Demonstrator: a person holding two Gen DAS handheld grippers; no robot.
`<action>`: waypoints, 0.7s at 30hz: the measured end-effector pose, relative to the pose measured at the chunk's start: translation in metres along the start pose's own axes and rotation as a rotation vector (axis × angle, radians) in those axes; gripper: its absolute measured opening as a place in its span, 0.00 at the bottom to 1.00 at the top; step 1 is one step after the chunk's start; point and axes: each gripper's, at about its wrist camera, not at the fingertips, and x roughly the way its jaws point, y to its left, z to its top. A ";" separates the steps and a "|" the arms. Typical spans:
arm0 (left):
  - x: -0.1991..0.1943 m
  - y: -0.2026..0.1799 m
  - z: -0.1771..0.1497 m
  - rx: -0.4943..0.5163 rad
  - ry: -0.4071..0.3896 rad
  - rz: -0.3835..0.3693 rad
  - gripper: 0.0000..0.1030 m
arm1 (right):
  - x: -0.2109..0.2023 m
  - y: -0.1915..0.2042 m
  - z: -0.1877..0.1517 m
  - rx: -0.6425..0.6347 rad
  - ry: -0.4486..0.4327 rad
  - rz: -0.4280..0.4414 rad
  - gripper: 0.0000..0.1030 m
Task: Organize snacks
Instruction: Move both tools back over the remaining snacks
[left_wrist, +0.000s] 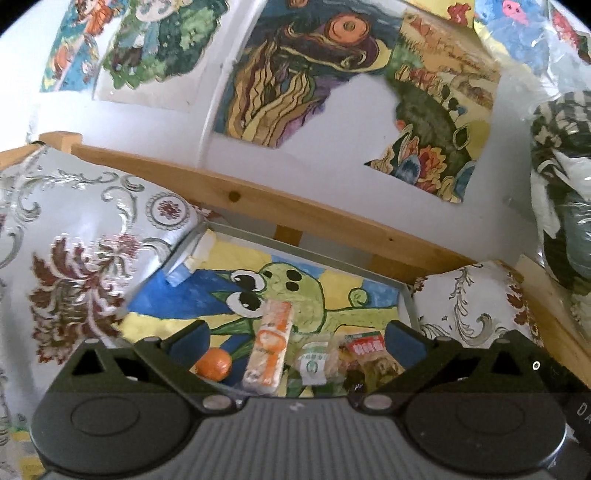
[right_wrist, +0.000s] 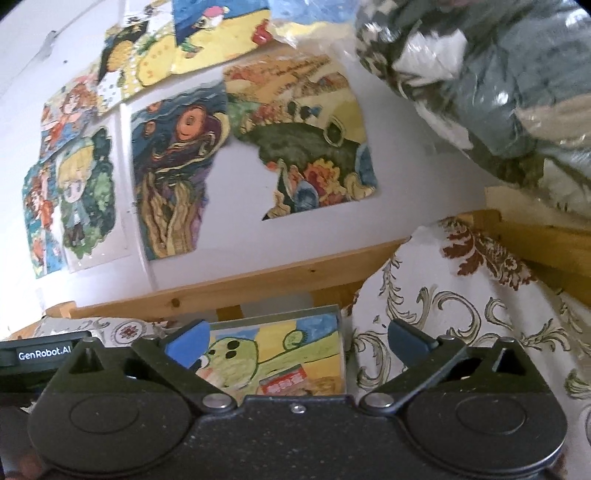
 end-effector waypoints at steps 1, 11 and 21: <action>-0.007 0.003 -0.002 0.003 -0.002 0.003 1.00 | -0.006 0.003 -0.001 -0.006 -0.001 -0.002 0.99; -0.070 0.029 -0.030 0.053 -0.051 0.044 1.00 | -0.066 0.035 -0.025 -0.108 0.000 -0.006 0.99; -0.120 0.056 -0.059 0.108 -0.080 0.079 1.00 | -0.121 0.060 -0.050 -0.171 0.036 0.016 0.99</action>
